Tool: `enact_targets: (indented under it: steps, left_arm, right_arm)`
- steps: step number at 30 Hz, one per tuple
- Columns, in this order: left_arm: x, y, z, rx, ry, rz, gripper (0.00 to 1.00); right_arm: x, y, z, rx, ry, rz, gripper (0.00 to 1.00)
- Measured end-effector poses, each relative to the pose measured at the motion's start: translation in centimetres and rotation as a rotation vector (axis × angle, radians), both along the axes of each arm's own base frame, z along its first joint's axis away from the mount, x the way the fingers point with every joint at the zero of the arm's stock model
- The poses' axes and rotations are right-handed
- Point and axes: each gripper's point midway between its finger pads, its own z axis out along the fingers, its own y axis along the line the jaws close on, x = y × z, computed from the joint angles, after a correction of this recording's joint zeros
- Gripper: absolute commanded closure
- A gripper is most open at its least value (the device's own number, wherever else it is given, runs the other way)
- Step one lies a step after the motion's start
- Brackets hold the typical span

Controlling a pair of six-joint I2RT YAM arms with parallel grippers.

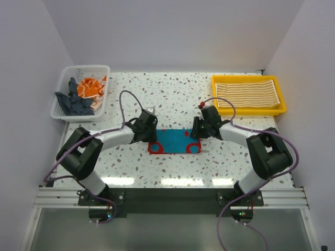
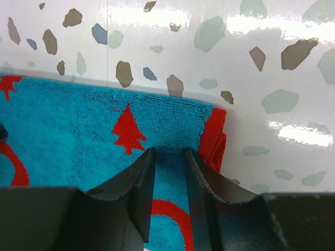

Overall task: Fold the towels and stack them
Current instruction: Fold the towel

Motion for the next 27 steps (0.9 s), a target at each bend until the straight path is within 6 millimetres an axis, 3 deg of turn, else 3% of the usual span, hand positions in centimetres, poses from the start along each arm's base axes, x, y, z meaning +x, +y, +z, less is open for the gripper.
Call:
enact_targets:
  steps: [2,6,12,16,19,23,27]
  left_arm:
    - [1.2,1.1,0.1,-0.008,-0.007,0.033,0.67]
    - [3.0,3.2,0.3,0.006,-0.023,0.071,0.55]
    - [2.1,4.1,2.0,0.035,-0.031,0.027,0.44]
    - [1.0,3.9,5.1,0.001,-0.099,-0.002,0.48]
    - [-0.2,3.7,6.0,-0.019,-0.124,-0.019,0.57]
    - [-2.6,4.1,3.4,0.006,-0.062,-0.034,0.59]
    - [-5.2,5.3,-0.3,0.059,0.032,-0.029,0.59]
  right_arm:
    - [0.1,0.4,0.1,0.027,0.001,-0.011,0.66]
    - [-0.2,1.5,0.5,0.068,0.010,-0.012,0.66]
    - [-0.4,1.5,2.6,0.087,-0.014,-0.008,0.65]
    - [-0.3,1.5,5.9,0.110,-0.088,0.008,0.64]
    - [-0.5,1.3,7.7,0.120,-0.131,0.017,0.64]
    - [-1.2,0.9,8.5,0.126,-0.155,0.022,0.64]
    - [-2.7,0.2,7.5,0.108,-0.128,0.026,0.64]
